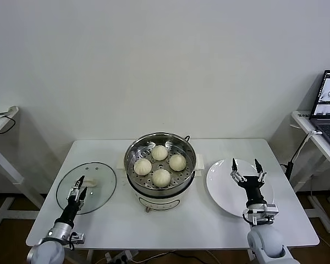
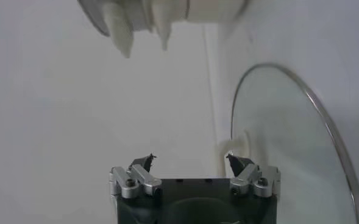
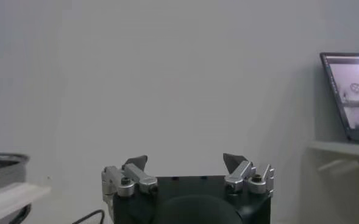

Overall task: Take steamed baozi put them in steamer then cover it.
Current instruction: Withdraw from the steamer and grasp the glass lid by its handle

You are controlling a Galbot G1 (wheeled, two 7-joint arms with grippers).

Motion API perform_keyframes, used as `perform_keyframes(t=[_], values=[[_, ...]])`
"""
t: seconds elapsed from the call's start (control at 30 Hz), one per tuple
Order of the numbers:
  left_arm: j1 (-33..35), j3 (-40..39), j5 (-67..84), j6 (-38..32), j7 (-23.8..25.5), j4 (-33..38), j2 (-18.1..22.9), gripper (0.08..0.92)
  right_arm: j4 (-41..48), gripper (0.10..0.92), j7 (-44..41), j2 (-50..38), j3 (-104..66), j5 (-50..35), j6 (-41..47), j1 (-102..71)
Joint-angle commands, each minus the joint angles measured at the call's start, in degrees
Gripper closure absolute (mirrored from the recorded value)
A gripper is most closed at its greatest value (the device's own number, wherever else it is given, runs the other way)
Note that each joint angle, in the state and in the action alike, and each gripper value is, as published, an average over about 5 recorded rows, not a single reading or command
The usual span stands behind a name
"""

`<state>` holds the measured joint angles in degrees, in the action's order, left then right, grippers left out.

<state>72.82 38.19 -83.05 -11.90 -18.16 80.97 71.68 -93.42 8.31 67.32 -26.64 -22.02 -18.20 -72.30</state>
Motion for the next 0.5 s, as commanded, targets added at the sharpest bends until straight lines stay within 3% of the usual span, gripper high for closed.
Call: perform_keyframes(t=[0.03,0.5], values=[[-3.61,-0.01,-3.52,0.3,-0.87,-4.6,0.16,0.177,-0.93,0.203,-0.2,2.58,-2.08,1.53,-0.47,-3.16],[-6.12,-1.35,-1.43,2.58,1.06,-4.95,0.35,0.177,1.35,0.203,-0.87,4.62,-1.86,3.54,-1.36,-2.92]])
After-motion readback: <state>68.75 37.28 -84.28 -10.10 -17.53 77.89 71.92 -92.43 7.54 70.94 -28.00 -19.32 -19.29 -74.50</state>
